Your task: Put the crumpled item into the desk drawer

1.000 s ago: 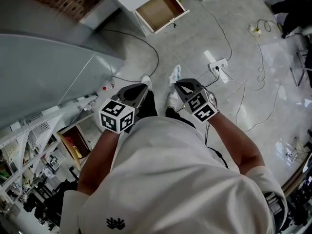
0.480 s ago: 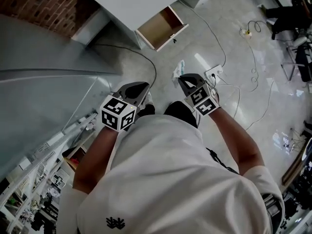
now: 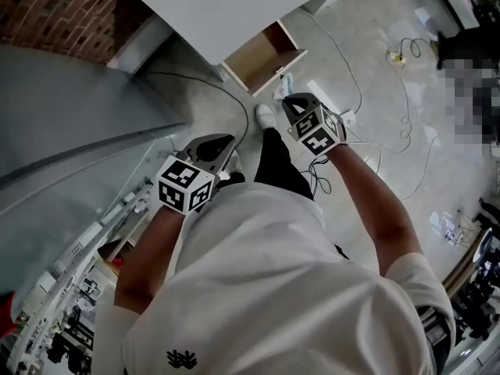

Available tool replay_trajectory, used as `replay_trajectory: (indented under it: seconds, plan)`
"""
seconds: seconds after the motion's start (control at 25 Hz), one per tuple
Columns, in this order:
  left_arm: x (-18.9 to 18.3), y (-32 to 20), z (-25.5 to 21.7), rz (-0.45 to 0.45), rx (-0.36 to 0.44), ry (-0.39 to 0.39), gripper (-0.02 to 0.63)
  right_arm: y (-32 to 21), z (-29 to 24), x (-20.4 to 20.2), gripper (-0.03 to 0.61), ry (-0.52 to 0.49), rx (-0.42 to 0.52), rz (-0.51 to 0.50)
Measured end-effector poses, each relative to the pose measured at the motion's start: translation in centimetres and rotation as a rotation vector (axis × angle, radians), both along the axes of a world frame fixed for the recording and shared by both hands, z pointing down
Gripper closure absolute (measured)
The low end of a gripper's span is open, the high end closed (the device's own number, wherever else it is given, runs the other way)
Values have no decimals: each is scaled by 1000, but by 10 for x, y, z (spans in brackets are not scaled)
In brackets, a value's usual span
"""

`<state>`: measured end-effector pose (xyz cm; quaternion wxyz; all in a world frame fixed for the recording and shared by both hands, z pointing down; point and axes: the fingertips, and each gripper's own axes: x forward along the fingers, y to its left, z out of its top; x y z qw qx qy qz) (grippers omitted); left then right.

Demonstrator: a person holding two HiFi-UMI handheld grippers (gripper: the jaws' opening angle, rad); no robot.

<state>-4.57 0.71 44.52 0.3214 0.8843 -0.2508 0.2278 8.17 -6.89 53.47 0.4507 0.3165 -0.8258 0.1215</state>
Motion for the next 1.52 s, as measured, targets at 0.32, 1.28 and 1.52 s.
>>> replay_trajectory:
  seconds: [0.32,1.28,1.52]
  plan:
    - [46,-95,9,-103,-41,-16,583,-127,67,20,549,117,-6,-180]
    - [99,-221,64,-274,-159,-96,583,-298,285,39,549,392,-65,-456]
    - [96,-230,76,-303,-178,-112,583,-315,323,48,549,504,-51,-531]
